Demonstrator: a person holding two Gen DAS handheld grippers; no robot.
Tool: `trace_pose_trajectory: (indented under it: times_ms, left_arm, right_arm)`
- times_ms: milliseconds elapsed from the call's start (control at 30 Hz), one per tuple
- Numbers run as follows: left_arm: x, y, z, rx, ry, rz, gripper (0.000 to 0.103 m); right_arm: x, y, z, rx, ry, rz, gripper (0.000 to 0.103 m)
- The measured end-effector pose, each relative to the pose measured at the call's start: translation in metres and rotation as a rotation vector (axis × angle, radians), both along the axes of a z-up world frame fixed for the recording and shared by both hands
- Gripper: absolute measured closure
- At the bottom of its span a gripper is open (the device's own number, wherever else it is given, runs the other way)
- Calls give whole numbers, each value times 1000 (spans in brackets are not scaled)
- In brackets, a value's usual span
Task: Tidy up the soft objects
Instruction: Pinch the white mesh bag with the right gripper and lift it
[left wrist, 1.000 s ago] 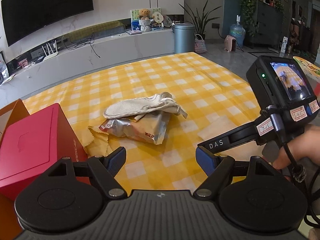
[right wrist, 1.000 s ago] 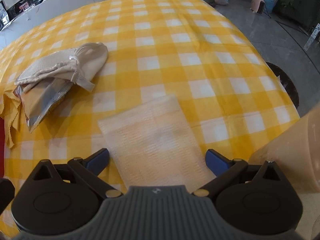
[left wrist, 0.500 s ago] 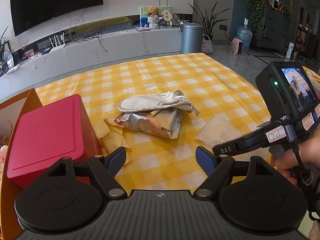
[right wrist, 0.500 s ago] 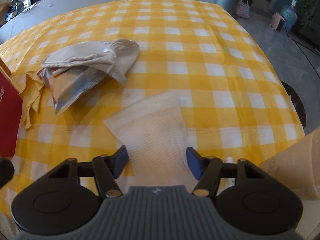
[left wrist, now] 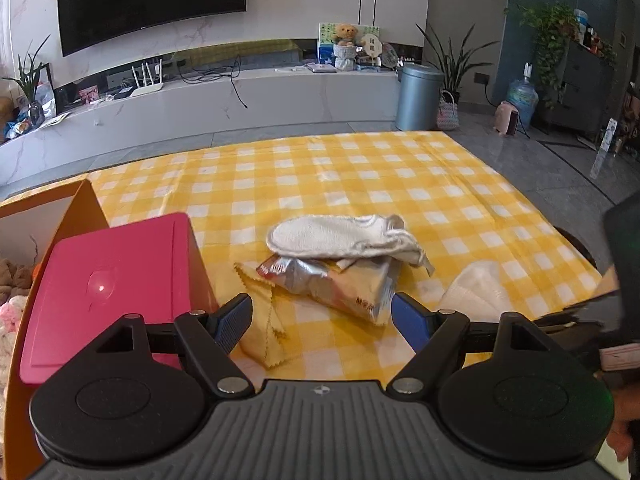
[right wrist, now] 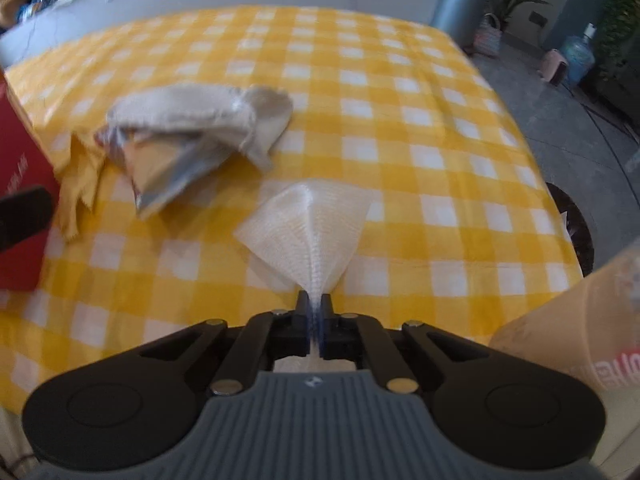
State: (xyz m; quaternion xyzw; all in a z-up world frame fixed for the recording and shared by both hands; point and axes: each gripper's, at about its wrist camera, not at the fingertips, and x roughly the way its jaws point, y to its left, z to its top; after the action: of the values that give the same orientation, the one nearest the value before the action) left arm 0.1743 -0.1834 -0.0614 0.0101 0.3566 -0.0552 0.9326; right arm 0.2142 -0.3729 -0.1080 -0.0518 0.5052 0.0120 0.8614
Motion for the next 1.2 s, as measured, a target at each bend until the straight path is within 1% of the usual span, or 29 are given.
trace_pose_trajectory:
  times_ms: [33, 133, 233, 267, 333, 400, 467, 500, 567, 600, 700, 800, 900, 967, 1033, 1100, 1200]
  left_arm:
    - [3, -1, 0, -1, -10, -5, 10]
    - [12, -7, -2, 9, -31, -23, 10]
    - [23, -17, -5, 31, -44, -58, 10]
    - [27, -19, -8, 38, -44, -69, 10]
    - [34, -23, -13, 57, -28, -66, 10]
    - [37, -21, -16, 58, -34, -59, 10]
    - [39, -14, -16, 44, -44, -38, 10]
    - [41, -10, -16, 28, -41, -8, 10]
    - [43, -3, -15, 23, -48, 68, 10]
    - [44, -1, -14, 18, -52, 84, 10]
    - [50, 0, -11, 8, -33, 37, 9]
    - [52, -9, -10, 25, -43, -15, 9]
    - [55, -31, -11, 74, -82, -127, 9]
    - [59, -46, -16, 116, -87, -185, 9]
    - [65, -58, -23, 154, -80, -211, 9]
    - [68, -66, -30, 172, -92, -205, 9]
    - [74, -70, -43, 197, -65, -232, 9]
  right_arm:
    - [-1, -2, 5, 14, -20, -15, 103]
    - [-5, 1, 15, 1, -55, -26, 103]
    - [-3, 7, 15, 24, -58, 4, 103]
    - [-1, 8, 15, 42, -66, 13, 103]
    - [-2, 5, 18, 126, -94, 20, 103]
    - [-2, 3, 22, 162, -118, 24, 103]
    - [-3, -1, 22, 167, -127, -3, 103]
    - [-2, -4, 21, 167, -127, -18, 103]
    - [-3, -9, 21, 170, -140, -38, 103]
    - [-3, -11, 21, 177, -146, -43, 103]
    - [-3, -15, 21, 193, -159, -55, 103]
    - [-1, -13, 19, 176, -147, -49, 103]
    - [-1, -13, 19, 167, -144, -43, 103]
    - [-2, -14, 20, 167, -150, -47, 103]
    - [-4, -17, 21, 162, -157, -64, 103]
    - [-5, -19, 22, 151, -159, -82, 103]
    - [-4, -19, 19, 143, -147, -80, 103]
